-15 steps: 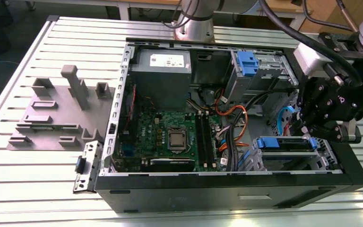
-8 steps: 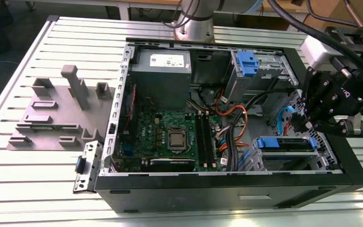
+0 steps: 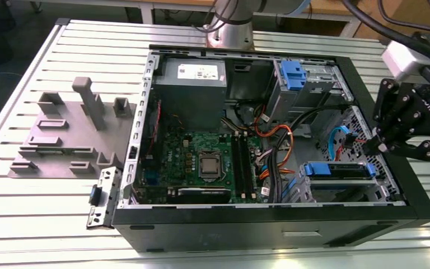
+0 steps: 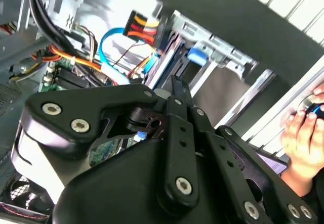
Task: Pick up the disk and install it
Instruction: 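Insert the first disk wire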
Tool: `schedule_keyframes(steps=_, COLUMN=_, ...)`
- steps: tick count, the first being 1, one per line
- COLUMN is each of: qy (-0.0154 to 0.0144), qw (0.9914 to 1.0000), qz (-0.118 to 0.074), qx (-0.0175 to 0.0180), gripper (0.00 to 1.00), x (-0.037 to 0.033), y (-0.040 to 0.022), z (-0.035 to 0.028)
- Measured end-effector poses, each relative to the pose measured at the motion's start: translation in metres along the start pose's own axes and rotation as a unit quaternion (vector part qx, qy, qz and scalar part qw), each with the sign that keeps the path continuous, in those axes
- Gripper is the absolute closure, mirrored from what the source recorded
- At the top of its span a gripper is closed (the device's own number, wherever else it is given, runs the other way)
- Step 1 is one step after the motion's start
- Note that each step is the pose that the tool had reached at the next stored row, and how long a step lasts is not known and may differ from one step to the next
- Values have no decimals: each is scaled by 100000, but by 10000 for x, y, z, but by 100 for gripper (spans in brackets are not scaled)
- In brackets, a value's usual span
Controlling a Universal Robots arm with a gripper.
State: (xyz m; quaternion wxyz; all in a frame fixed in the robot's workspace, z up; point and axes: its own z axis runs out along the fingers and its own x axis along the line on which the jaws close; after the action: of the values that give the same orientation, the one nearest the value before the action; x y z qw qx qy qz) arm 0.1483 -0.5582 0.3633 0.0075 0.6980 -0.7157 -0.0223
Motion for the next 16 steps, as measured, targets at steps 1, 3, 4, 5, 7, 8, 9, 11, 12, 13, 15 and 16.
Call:
schedule_keyframes(steps=1, qy=1, qw=100000, qz=3, qx=-118, gripper=89, x=-2, y=-30, z=-1)
schedule_keyframes(steps=3, qy=8, qw=99999, qz=8, qx=-327, gripper=89, x=-5, y=-76, z=-2)
schedule_keyframes(steps=4, qy=9, qw=99999, qz=8, qx=-404, gripper=89, x=-6, y=-92, z=-2)
schedule_keyframes(steps=5, qy=12, qw=99999, qz=9, qx=-463, gripper=89, x=-7, y=-103, z=-2)
schedule_keyframes(steps=7, qy=6, qw=99999, qz=11, qx=-485, gripper=89, x=-9, y=-106, z=-2)
schedule_keyframes(steps=8, qy=8, qw=99999, qz=16, qx=-485, gripper=89, x=-11, y=-106, z=-2)
schedule_keyframes(steps=9, qy=20, qw=99999, qz=16, qx=-485, gripper=89, x=-13, y=-106, z=-3)
schedule_keyframes(steps=11, qy=13, qw=99999, qz=6, qx=-485, gripper=89, x=-19, y=-107, z=-2)
schedule_keyframes(steps=12, qy=22, qw=99999, qz=-4, qx=-485, gripper=89, x=-26, y=-107, z=-3)
schedule_keyframes(steps=13, qy=14, qw=99999, qz=-25, qx=-487, gripper=89, x=-40, y=-106, z=-2)
schedule_keyframes(steps=15, qy=17, qw=99999, qz=-88, qx=-489, gripper=89, x=-70, y=-105, z=-1)
schedule_keyframes(steps=16, qy=18, qw=99999, qz=-122, qx=-490, gripper=89, x=-81, y=-105, z=-1)
